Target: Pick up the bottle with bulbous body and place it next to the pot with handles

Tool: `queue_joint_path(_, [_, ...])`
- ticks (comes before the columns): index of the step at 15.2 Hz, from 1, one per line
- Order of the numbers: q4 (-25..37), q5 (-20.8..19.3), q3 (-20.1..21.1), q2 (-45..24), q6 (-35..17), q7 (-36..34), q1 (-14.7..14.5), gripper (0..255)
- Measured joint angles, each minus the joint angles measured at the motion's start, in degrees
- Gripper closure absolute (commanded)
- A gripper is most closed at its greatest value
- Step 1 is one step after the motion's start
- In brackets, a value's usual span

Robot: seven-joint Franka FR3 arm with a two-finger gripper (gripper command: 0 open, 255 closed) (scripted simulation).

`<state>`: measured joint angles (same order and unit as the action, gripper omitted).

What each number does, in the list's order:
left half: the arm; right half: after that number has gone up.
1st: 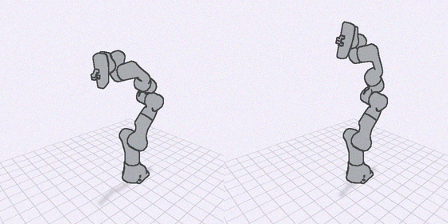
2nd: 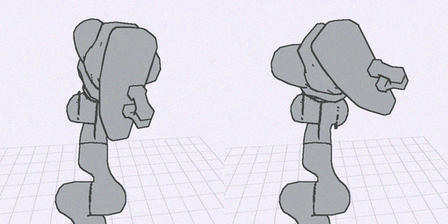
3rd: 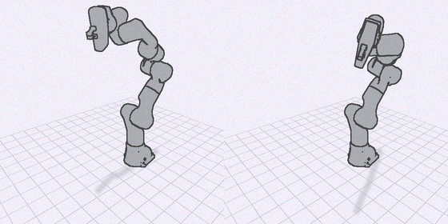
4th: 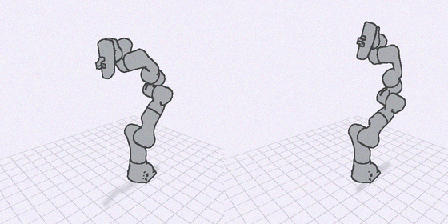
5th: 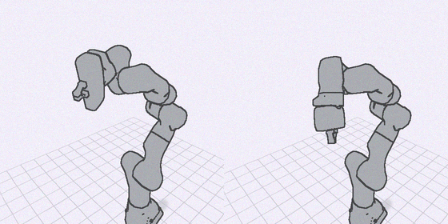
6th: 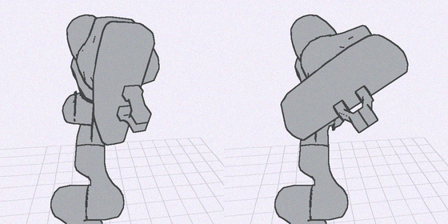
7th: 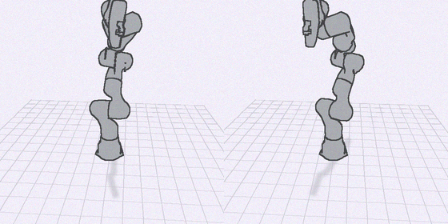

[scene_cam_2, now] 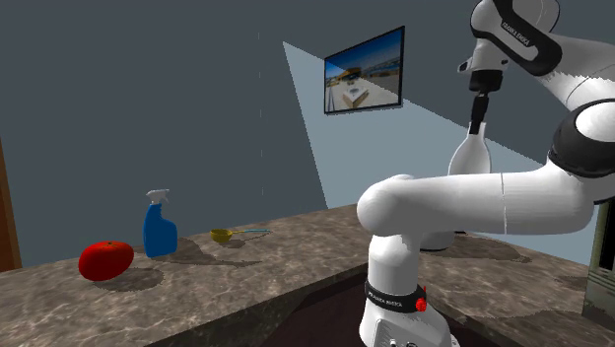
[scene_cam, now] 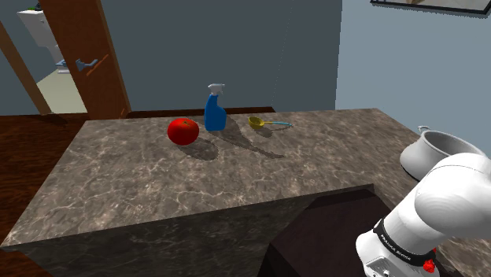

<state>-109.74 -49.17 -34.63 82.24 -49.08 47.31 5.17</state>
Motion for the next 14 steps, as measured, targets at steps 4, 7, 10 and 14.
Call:
queue_joint_path(4, [-4.2, -0.8, -0.8, 3.1, -1.1, -0.6, 1.0, 255])
queue_joint_path(7, [-6.9, -1.8, -1.7, 5.3, -1.8, -0.8, 1.6, 255])
queue_joint_path(10, [-9.2, -2.8, -2.5, 7.3, -2.4, -0.8, 2.3, 255])
queue_joint_path(14, [-12.7, -4.2, -3.8, 10.1, -3.2, -0.9, 3.3, 255])
